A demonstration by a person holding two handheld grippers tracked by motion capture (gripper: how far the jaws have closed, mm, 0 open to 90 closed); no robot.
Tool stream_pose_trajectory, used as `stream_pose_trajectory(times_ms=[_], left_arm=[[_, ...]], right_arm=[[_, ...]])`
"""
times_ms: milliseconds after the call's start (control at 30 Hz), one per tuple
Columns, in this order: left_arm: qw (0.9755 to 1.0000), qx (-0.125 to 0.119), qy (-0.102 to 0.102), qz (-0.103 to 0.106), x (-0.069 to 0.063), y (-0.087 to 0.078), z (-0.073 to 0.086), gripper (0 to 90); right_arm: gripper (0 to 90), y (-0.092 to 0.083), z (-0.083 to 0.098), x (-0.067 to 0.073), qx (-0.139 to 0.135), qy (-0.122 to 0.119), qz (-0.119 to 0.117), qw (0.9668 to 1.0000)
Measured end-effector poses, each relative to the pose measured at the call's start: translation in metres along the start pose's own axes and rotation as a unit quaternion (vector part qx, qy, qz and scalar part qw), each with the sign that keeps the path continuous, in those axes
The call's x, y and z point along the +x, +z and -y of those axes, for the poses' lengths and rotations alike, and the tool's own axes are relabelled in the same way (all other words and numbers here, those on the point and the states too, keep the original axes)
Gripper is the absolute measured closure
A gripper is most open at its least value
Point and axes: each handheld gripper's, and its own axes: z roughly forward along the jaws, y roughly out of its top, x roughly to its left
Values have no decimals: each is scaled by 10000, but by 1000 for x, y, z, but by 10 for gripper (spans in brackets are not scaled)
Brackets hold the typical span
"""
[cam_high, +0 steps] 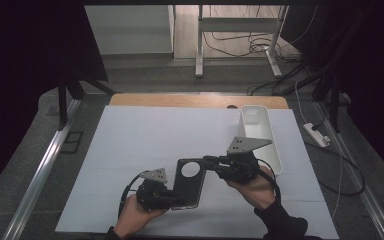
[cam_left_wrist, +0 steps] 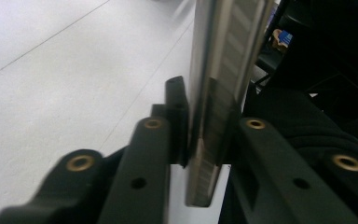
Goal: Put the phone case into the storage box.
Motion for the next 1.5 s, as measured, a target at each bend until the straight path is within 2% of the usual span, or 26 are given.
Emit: stream_pose_trajectory(times_ms=[67, 167, 200, 300, 367, 533, 567, 600, 633, 700, 833, 933, 1033, 1133, 1233, 1433, 1500], left_arm=[[10000, -15, 33, -4, 0, 0, 0, 755], [9998, -116, 108, -95, -1, -1, 0, 650], [9997, -145, 126, -148, -1, -1, 0, 563], [9995, -243, 176, -131, -2, -2, 0, 515], [9992, -237, 208, -260, -3, -1, -1, 482], [9988, -236, 164, -405, -1, -1, -1, 366], [9983, -225, 164, -520, -1, -1, -1, 326], [9983, -225, 164, -520, -1, -1, -1, 248], [9978, -209, 177, -605, -1, -1, -1, 248], [9972, -193, 158, -707, -1, -3, -1, 144], [9962, -168, 218, -825, -2, -8, 1, 61], [9954, -242, 194, -904, -1, -16, 4, 49], [9936, -299, 209, -1069, -3, -23, 8, 36], [9904, -288, 287, -1324, -5, -29, 13, 29], [9878, -322, 315, -1493, -7, -36, 20, 24], [9839, -483, 258, -1700, -9, -48, 34, 8], [9818, -547, 239, -1804, -10, -53, 38, 0]], right_arm=[[791, 0, 0, 0, 6, -15, 9, 10000], [792, -1, -1, 1, -19, -49, 35, 10000], [792, -2, -1, 1, -13, -77, 80, 9999], [793, -3, -1, 1, -38, -85, 86, 9999], [794, -3, -1, 0, -64, -82, 97, 9999], [795, -4, -2, 2, -65, -122, 92, 9999], [796, -5, -2, 2, -69, -133, 104, 9998], [796, -5, -2, 2, -69, -133, 104, 9998], [796, -5, -2, 2, -82, -132, 102, 9998], [796, -6, -2, 1, -71, -115, 112, 9998], [797, -8, -2, -2, -78, -109, 132, 9998], [797, -11, -2, -7, -95, -65, 163, 9998], [797, -14, -2, -11, -118, -42, 183, 9998], [797, -17, -3, -15, -115, -44, 221, 9997], [797, -20, -3, -19, -140, -32, 260, 9996], [797, -24, -5, -29, -140, -18, 324, 9994], [797, -25, -6, -32, -129, -30, 385, 9992]])
